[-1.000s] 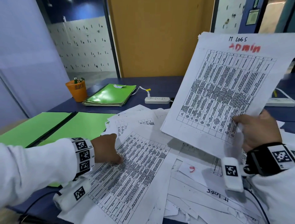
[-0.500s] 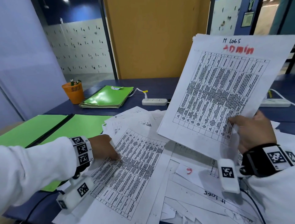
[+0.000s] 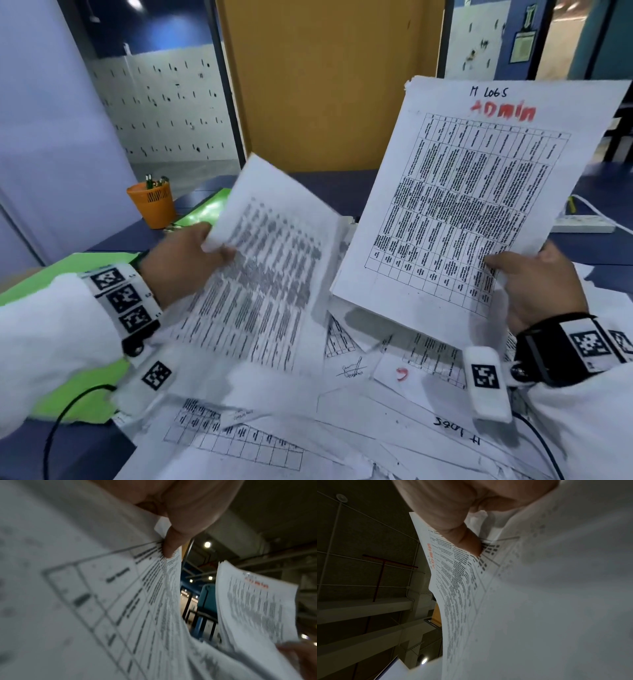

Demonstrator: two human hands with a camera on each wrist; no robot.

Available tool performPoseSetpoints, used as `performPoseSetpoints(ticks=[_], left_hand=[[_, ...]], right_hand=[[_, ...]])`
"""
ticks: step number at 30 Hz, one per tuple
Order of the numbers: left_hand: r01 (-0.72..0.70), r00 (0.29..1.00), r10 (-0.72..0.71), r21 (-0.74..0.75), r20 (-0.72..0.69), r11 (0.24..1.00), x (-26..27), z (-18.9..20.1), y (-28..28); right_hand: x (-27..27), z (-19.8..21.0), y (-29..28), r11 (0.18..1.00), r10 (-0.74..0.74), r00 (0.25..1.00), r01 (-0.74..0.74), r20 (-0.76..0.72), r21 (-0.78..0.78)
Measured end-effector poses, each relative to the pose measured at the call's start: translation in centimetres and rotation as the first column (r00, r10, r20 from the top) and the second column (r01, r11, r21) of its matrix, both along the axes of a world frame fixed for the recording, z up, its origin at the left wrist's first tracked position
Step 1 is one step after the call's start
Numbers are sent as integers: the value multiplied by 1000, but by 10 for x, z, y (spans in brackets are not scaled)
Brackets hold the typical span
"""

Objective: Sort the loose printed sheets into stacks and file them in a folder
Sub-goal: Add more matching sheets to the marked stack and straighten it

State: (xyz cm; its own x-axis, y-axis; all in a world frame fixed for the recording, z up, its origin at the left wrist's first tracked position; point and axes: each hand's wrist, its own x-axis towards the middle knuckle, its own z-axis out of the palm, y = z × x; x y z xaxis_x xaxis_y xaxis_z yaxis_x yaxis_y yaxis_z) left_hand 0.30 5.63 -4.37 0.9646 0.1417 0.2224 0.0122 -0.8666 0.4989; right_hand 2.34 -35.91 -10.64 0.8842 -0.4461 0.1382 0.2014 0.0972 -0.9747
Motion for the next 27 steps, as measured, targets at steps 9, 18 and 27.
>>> performPoseSetpoints(ticks=[9,18,27], left_hand=[[63,879,77,-274,470,960,-7,58,-5],[259,961,-177,-917,213,302,9,15,-55],[320,947,-191,-797,258,512,11,-20,-106]], right_hand=[[-18,16,13,995,70,998,-71,-6,-67],[-11,6,17,971,225,973,-228,-45,-74],[-27,20,29,956,211,977,-214,-39,-200]])
